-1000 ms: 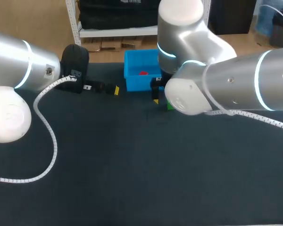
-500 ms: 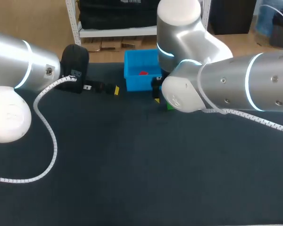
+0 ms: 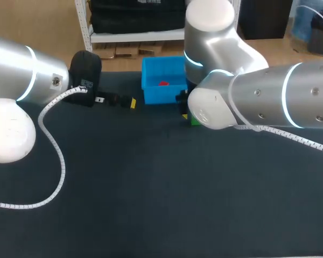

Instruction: Use the left arm to pick the red cube and place it into the blue plastic box first, then use the right arm to grasp the green cube and put it into the same blue plastic box after the first action is fully finished.

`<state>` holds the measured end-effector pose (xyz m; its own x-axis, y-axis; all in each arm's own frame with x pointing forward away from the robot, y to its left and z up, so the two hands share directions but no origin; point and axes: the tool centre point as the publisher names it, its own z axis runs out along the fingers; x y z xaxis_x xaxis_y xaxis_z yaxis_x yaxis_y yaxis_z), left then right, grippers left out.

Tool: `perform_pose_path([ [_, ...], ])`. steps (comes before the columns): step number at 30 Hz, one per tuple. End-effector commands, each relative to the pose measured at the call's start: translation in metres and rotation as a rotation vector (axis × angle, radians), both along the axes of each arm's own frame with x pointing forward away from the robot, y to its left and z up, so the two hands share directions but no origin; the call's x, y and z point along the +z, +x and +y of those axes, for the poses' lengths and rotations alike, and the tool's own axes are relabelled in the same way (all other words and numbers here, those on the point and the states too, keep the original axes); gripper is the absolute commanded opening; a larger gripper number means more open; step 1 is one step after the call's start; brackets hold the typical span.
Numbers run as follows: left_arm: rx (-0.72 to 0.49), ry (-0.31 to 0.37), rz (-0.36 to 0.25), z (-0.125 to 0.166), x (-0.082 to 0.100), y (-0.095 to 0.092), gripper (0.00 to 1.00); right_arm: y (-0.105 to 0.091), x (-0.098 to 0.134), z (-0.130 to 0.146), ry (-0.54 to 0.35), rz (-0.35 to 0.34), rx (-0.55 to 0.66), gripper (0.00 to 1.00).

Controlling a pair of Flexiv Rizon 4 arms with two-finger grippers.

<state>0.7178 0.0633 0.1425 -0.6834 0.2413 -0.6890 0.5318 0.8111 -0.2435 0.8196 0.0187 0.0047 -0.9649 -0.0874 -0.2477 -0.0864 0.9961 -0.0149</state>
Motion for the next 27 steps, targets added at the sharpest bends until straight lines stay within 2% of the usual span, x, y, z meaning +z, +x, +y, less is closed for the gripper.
perform_pose_path([
  [1, -0.008, -0.009, -0.003, 0.002, -0.001, 0.0, 1.0, 0.0, -0.003, -0.001, 0.005, 0.004, 0.001, 0.0],
  [17, -0.008, -0.009, -0.003, 0.002, -0.001, 0.0, 1.0, -0.003, 0.002, -0.003, 0.016, 0.006, -0.013, 0.0],
  [23, -0.008, -0.009, -0.003, 0.002, -0.001, 0.0, 1.0, -0.005, 0.023, -0.003, 0.029, -0.025, -0.024, 0.0],
  [27, -0.008, -0.009, -0.003, 0.002, -0.001, 0.0, 1.0, -0.008, 0.05, -0.001, 0.051, -0.06, -0.03, 0.0],
])
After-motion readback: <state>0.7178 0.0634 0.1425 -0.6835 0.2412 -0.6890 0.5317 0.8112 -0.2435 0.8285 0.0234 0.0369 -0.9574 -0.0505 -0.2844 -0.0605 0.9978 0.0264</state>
